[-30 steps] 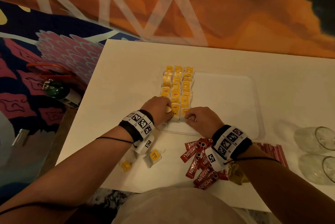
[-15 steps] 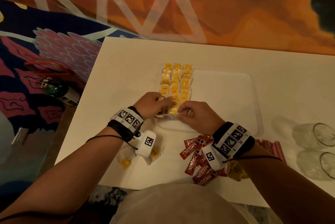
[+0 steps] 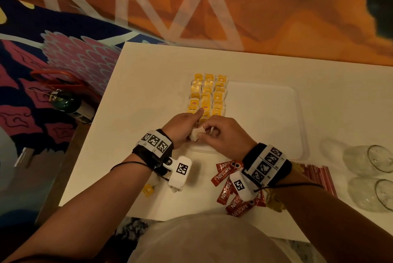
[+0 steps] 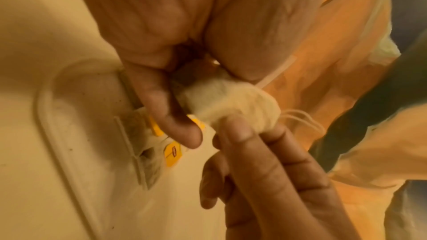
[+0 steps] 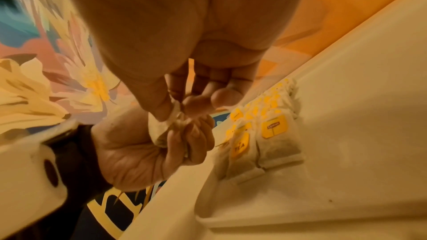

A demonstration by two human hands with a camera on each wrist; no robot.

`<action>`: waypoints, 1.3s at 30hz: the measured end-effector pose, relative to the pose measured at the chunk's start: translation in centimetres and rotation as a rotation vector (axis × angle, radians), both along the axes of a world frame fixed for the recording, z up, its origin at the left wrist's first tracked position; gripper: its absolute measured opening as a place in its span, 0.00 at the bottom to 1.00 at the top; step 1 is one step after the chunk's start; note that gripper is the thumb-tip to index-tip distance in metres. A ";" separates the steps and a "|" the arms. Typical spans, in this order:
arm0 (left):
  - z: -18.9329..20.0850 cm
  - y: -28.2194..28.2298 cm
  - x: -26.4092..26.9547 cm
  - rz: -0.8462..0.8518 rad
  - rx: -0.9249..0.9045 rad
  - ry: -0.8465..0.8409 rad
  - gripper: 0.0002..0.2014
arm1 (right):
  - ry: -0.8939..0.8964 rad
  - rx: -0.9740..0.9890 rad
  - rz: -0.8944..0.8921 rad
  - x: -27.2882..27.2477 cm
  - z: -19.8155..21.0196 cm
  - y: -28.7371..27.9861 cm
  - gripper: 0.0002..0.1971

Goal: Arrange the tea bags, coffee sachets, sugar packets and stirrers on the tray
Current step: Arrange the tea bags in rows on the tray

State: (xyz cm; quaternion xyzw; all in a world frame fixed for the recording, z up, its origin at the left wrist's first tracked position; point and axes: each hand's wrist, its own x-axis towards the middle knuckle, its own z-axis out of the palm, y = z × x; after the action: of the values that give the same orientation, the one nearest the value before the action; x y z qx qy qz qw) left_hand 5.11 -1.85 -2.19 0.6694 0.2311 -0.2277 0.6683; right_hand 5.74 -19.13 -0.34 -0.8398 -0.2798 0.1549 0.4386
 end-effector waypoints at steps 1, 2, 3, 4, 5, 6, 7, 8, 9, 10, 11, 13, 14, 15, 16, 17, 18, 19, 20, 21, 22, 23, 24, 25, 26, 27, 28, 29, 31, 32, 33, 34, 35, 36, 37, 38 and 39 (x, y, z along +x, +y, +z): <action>-0.1 0.2 -0.1 0.008 -0.024 0.007 0.22 | 0.032 0.009 -0.029 0.1 0.1 -0.2 0.03; -0.1 0.4 -0.2 0.016 -0.044 0.010 0.21 | 0.064 0.017 -0.053 0.2 0.2 -0.4 0.03; -0.2 0.7 -0.3 0.028 -0.057 0.009 0.22 | 0.096 0.025 -0.069 0.3 0.2 -0.6 0.04; -0.2 0.9 -0.4 0.041 -0.052 -0.001 0.22 | 0.122 0.036 -0.085 0.5 0.2 -0.7 0.04; -0.2 1.1 -0.5 0.055 -0.026 -0.023 0.20 | 0.137 0.051 -0.104 0.6 0.2 -0.9 0.06; -0.1 1.2 -0.6 0.071 0.010 -0.056 0.16 | 0.148 0.065 -0.130 0.8 0.1 -1.0 0.07; 0.0 1.4 -0.7 0.090 0.048 -0.095 0.14 | 0.157 0.072 -0.158 1.0 0.0 -1.1 0.08; 0.0 1.5 -0.8 0.103 0.080 -0.136 0.13 | 0.170 0.074 -0.183 1.2 -0.2 -1.1 0.09; 0.1 1.6 -1.0 0.105 0.104 -0.176 0.11 | 0.183 0.069 -0.202 1.3 -0.4 -1.1 0.10; 0.3 1.6 -1.1 0.088 0.127 -0.221 0.10 | 0.189 0.065 -0.225 1.4 -0.5 -1.1 0.10; 0.5 1.5 -1.2 0.058 0.150 -0.265 0.08 | 0.191 0.058 -0.241 1.6 -0.6 -1.1 0.11; 1.0 1.1 -1.4 -0.029 0.187 -0.347 0.04 | 0.208 0.067 -0.251 1.7 -0.7 -1.0 0.11; 1.2 0.9 -1.5 -0.072 0.193 -0.381 0.03 | 0.216 0.080 -0.243 1.7 -0.7 -0.8 0.10; 1.5 0.6 -1.5 -0.107 0.195 -0.406 0.05 | 0.220 0.090 -0.228 1.6 -0.7 -0.7 0.09; 1.6 0.5 -1.6 -0.134 0.193 -0.423 0.07 | 0.224 0.100 -0.210 1.6 -0.6 -0.6 0.08; 1.7 0.4 -1.7 -0.147 0.188 -0.429 0.09 | 0.232 0.113 -0.191 1.5 -0.6 -0.5 0.06; 1.7 0.5 -1.7 -0.154 0.186 -0.430 0.10 | 0.244 0.131 -0.172 1.5 -0.5 -0.4 0.06; 1.7 0.6 -1.7 -0.162 0.183 -0.428 0.11 | 0.256 0.146 -0.152 1.4 -0.4 -0.4 0.07; 1.7 0.8 -1.7 -0.179 0.186 -0.430 0.12 | 0.260 0.151 -0.131 1.4 -0.3 -0.5 0.09; 1.8 1.0 -1.8 -0.209 0.200 -0.442 0.12 | 0.256 0.152 -0.113 1.4 -0.3 -0.5 0.12; 1.9 1.1 -1.8 -0.243 0.217 -0.460 0.13 | 0.251 0.157 -0.102 1.4 -0.3 -0.6 0.13; 1.9 1.3 -1.9 -0.271 0.231 -0.474 0.13 | 0.250 0.169 -0.101 1.4 -0.4 -0.6 0.15; 1.9 1.3 -1.9 -0.289 0.242 -0.486 0.13 | 0.254 0.180 -0.105 1.4 -0.5 -0.7 0.17; 2.0 1.3 -1.9 -0.294 0.252 -0.492 0.12 | 0.254 0.186 -0.106 1.3 -0.6 -0.7 0.18; 1.9 1.4 -1.9 -0.289 0.260 -0.490 0.10 | 0.247 0.182 -0.104 1.2 -0.7 -0.7 0.19; 2.0 1.5 -1.8 -0.280 0.264 -0.485 0.07 | 0.233 0.168 -0.098 1.2 -0.9 -0.7 0.20; 1.9 1.6 -1.7 -0.271 0.278 -0.479 0.06 | 0.215 0.151 -0.092 1.1 -1.0 -0.6 0.20; 1.9 1.8 -1.6 -0.263 0.295 -0.475 0.07 | 0.199 0.137 -0.090 1.1 -1.1 -0.6 0.20; 1.8 2.2 -1.4 -0.262 0.341 -0.474 0.10 | 0.186 0.128 -0.096 1.1 -1.2 -0.7 0.20; 1.7 2.6 -1.3 -0.280 0.381 -0.483 0.10 | 0.182 0.124 -0.108 1.1 -1.3 -0.7 0.20; 1.6 2.9 -1.1 -0.309 0.424 -0.491 0.11 | 0.183 0.116 -0.124 1.2 -1.3 -0.9 0.19; 1.4 3.4 -1.0 -0.337 0.456 -0.487 0.12 | 0.190 0.111 -0.143 1.2 -1.3 -1.0 0.18; 1.1 3.8 -0.8 -0.362 0.476 -0.463 0.11 | 0.204 0.108 -0.158 1.2 -1.4 -1.3 0.16; 0.6 4.3 -0.6 -0.385 0.497 -0.431 0.10 | 0.217 0.101 -0.167 1.3 -1.5 -1.6 0.15; 0.2 4.6 -0.4 -0.408 0.524 -0.393 0.07 | 0.227 0.088 -0.171 1.4 -1.6 -1.8 0.13; -0.3 4.9 -0.4 -0.431 0.562 -0.370 0.04 | 0.232 0.073 -0.171 1.4 -1.7 -2.1 0.13; -0.7 5.1 -0.3 -0.455 0.607 -0.362 0.06 | 0.233 0.062 -0.168 1.4 -1.8 -2.4 0.13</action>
State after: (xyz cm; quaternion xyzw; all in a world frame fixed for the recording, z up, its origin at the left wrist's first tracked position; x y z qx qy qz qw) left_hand 4.78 3.21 -2.84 0.8990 0.0130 -0.1700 0.4034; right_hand 7.14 -21.48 -2.15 -0.8227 -0.1601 0.2055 0.5053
